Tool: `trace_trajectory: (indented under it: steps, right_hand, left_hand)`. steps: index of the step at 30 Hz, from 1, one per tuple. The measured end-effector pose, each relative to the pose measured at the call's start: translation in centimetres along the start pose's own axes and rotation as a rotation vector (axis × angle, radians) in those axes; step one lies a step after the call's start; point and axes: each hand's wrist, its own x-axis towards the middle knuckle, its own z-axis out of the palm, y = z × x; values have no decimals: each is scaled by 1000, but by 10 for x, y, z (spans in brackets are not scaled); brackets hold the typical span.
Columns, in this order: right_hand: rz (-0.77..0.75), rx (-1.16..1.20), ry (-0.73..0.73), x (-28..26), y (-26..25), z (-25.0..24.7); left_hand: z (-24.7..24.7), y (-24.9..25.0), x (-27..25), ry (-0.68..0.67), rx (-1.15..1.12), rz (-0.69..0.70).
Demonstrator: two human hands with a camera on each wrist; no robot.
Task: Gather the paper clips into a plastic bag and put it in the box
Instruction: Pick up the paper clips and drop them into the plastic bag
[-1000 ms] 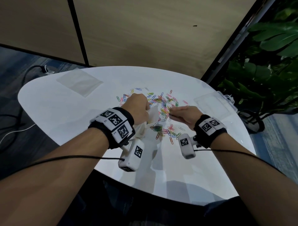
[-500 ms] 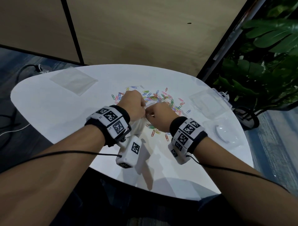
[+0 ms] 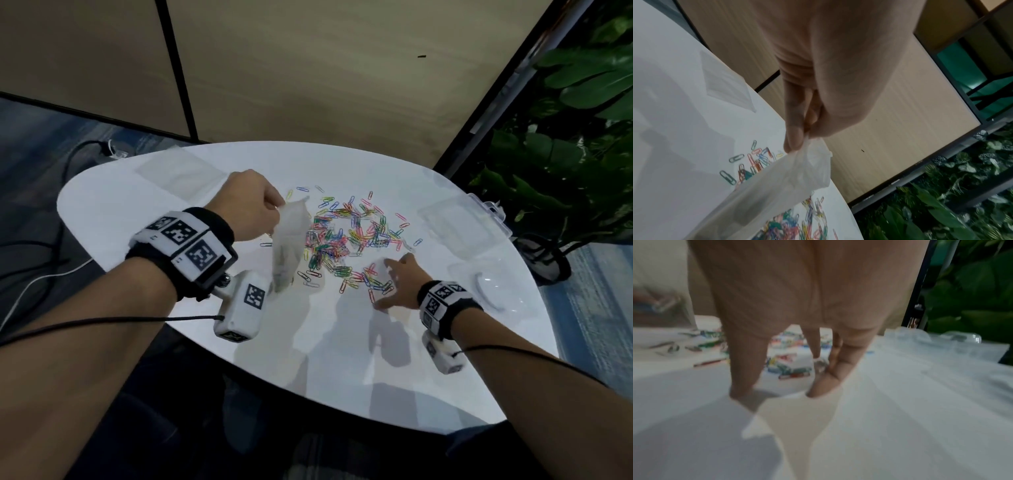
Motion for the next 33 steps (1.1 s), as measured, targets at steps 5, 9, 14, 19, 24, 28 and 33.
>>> trace_trajectory:
  steps: [5, 9, 14, 19, 24, 28, 33]
  right_hand:
    - [-99, 272, 235, 6, -45, 22]
    - [-155, 365, 293, 15, -86, 29]
    - [-311, 53, 301, 21, -100, 23]
    - [-316, -4, 356, 22, -93, 16]
    - [22, 516, 345, 22, -66, -7]
    - [130, 1187, 183, 16, -55, -29]
    - [-78, 1731, -51, -9, -91, -57]
  left_hand:
    - [-5, -30, -5, 21, 17, -38]
    - [-2, -39, -6, -5, 50, -32]
    - [1, -34, -2, -31, 77, -26]
    - [6, -27, -3, -69, 111, -7]
    - [10, -25, -1, -82, 111, -18]
    - [17, -20, 2, -104, 104, -14]
    - [28, -14, 5, -132, 96, -19]
